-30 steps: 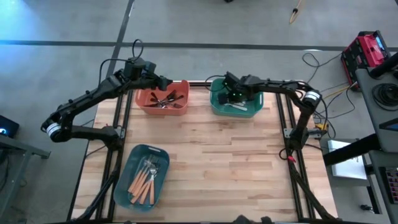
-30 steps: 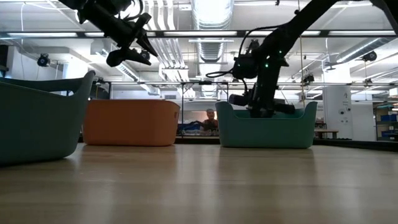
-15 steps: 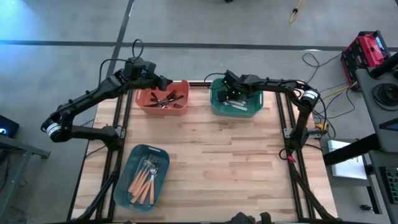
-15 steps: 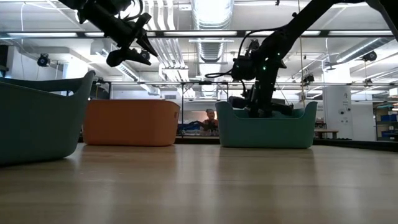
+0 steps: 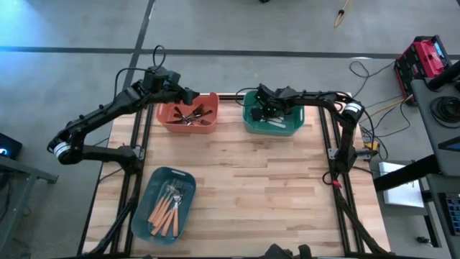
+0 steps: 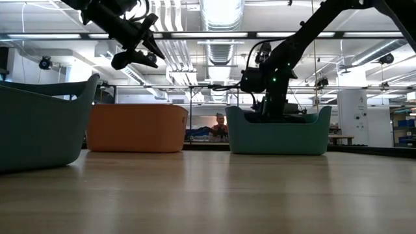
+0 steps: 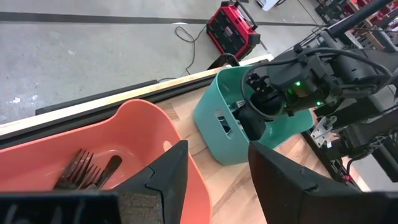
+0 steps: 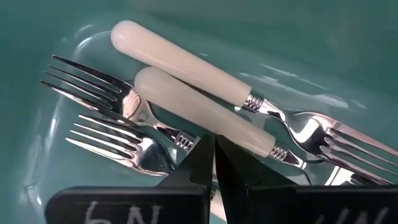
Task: Sort silverware by color (type)
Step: Adjust the white forks in the green bin, then adjust the black forks in the orange bin
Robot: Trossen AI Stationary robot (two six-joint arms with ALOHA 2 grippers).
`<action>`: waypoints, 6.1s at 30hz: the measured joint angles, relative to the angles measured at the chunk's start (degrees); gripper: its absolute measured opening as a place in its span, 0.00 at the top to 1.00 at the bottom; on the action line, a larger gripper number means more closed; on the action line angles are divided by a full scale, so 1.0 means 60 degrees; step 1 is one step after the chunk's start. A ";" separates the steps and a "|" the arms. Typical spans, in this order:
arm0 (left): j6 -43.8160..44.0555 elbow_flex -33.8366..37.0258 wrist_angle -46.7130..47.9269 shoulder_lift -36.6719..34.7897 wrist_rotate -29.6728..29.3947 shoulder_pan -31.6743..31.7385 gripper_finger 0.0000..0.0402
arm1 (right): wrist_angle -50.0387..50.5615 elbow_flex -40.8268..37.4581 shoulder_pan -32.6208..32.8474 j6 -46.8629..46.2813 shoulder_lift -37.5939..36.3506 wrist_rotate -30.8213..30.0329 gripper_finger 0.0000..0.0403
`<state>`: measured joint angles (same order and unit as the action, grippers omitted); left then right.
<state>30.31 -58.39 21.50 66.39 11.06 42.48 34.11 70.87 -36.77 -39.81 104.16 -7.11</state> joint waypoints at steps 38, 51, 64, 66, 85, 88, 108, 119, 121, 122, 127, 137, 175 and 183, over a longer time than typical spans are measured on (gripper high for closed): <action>-0.0472 0.0000 -0.0011 0.0000 -0.0037 0.0000 0.62 | 0.0093 0.0900 -0.0187 0.0518 0.0388 -0.0389 0.98; -0.0472 0.0000 -0.0011 0.0000 -0.0034 0.0000 0.62 | 0.0545 0.0905 -0.0208 0.0533 0.0538 -0.0010 0.98; -0.0468 0.0000 -0.0011 0.0000 -0.0034 0.0000 0.62 | 0.1177 0.1143 -0.0101 0.0699 0.0380 0.0257 0.98; -0.0468 0.0000 -0.0007 0.0000 -0.0022 0.0000 0.62 | 0.1291 0.1315 -0.0111 0.0746 0.0234 0.0214 0.98; -0.3094 -0.1698 0.5018 0.2657 0.1474 0.0248 0.81 | 0.2083 0.3302 -0.0438 0.2199 -0.0691 -0.0092 0.98; -0.5281 -0.2648 0.6320 0.3623 0.1498 0.0381 0.88 | 0.2047 0.3395 -0.0531 0.2490 -0.0688 -0.0098 0.98; -0.7016 -0.4001 0.7339 0.6000 -0.0790 0.0739 1.00 | 0.1702 0.3395 -0.1003 0.2900 -0.0663 -0.0328 0.98; -1.2310 -0.3620 0.6598 0.6000 0.0273 0.1016 1.00 | 0.1211 0.3450 -0.1596 0.2991 -0.0663 -0.0317 0.98; -1.2208 -0.3451 0.6232 0.6000 0.0259 0.1005 1.00 | 0.1222 0.3450 -0.1642 0.2988 -0.0663 -0.0320 0.98; -1.1905 -0.3378 0.6068 0.6003 0.0247 0.1002 1.00 | 0.1214 0.3450 -0.1643 0.2988 -0.0663 -0.0321 0.98; -0.9465 -0.3113 0.5322 0.6007 0.0246 0.0904 1.00 | 0.1217 0.3450 -0.1668 0.2983 -0.0663 -0.0321 0.98; -0.3839 -0.2958 0.4655 0.6000 -0.0260 0.0775 1.00 | 0.1191 0.3453 -0.1679 0.2987 -0.0659 -0.0325 0.98; -0.1842 -0.4634 0.7138 0.6450 0.0757 0.0576 1.00 | 0.1179 0.3461 -0.1796 0.3767 -0.0663 -0.0330 0.98; -0.3718 -0.4567 0.7483 0.6642 -0.0521 0.0478 1.00 | 0.1177 0.3461 -0.1796 0.3872 -0.0663 -0.0335 0.98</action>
<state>8.01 -85.79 66.39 106.24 7.93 45.35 41.17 91.63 -47.55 -16.58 100.18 -9.13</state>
